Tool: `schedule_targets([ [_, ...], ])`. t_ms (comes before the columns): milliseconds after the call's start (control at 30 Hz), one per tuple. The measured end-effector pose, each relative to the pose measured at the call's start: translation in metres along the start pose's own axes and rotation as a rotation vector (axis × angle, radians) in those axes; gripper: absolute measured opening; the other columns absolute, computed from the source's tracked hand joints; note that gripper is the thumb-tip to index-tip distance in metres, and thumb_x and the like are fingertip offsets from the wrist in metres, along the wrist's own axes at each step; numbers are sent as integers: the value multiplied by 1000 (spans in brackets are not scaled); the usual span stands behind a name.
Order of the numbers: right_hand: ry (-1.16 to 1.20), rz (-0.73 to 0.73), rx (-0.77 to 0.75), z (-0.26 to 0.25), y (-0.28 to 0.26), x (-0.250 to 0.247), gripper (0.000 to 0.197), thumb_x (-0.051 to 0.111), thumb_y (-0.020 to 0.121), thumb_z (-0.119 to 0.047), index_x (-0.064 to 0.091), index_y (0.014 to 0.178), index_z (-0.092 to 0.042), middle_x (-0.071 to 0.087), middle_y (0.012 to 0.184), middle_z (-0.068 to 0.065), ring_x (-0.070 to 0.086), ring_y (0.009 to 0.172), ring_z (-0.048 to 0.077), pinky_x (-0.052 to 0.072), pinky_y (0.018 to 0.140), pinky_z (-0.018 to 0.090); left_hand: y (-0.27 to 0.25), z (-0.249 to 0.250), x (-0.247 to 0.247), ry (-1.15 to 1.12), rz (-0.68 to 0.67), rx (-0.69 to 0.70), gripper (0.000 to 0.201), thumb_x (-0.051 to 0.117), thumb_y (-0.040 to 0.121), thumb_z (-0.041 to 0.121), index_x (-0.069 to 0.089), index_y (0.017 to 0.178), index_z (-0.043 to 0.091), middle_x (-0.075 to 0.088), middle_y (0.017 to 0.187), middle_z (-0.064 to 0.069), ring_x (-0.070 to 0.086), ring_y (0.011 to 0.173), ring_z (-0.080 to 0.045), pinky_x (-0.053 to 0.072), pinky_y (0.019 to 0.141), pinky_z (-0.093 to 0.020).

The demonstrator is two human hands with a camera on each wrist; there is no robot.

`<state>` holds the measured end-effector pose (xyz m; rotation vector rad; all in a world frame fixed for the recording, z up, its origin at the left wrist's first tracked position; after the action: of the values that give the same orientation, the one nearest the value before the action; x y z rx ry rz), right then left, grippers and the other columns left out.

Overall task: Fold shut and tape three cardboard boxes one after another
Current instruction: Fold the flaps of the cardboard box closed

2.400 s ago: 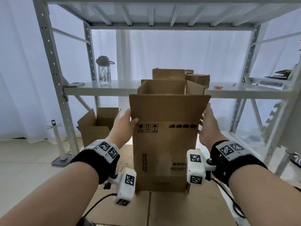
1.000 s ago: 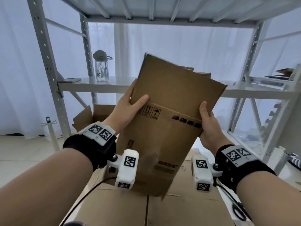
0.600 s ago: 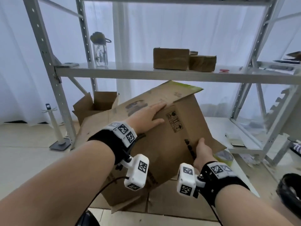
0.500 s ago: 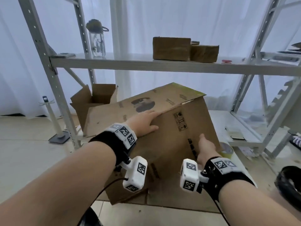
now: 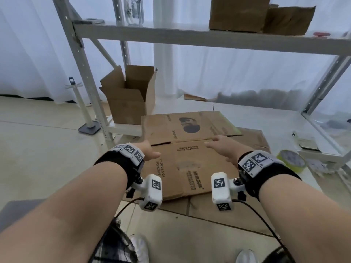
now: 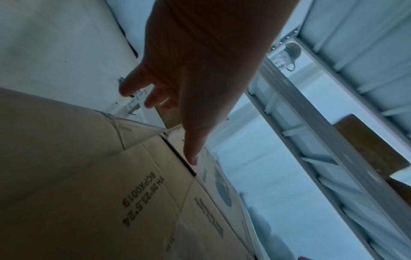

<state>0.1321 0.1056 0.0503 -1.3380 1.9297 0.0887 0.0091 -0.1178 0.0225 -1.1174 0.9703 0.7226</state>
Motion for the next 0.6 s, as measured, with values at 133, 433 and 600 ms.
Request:
schedule_targets([
  [133,-104,-27,-55,-18,24,8,59,53,97,-32,33,146,-7,34,150,10,35,136,27,31,106,38,12,-4,3,-73,-54,-20,68,36,97,55,43,138,1,49,139,-14,49,124,-29,39,101,-35],
  [433,-316,-148,65,7,54,39,66,55,96,-35,28,146,-1,36,149,17,37,136,32,33,106,40,46,-12,36,-640,-69,-163,55,58,92,40,54,124,-5,60,123,-23,59,113,-37,49,97,-47],
  [600,-309,-208,53,-1,54,39,72,52,97,-38,17,152,-7,25,156,14,29,140,32,33,105,45,51,-18,31,-820,35,-234,35,58,94,23,57,109,-9,64,106,-24,63,95,-35,52,92,-45],
])
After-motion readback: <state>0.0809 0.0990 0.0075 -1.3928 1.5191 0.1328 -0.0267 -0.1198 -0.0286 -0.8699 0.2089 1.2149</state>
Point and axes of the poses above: each hand's wrist, its own y-axis towards the middle knuckle, its own x-axis out of the palm, z = x × y, the point moved 2 cm from there along y, towards the middle knuckle
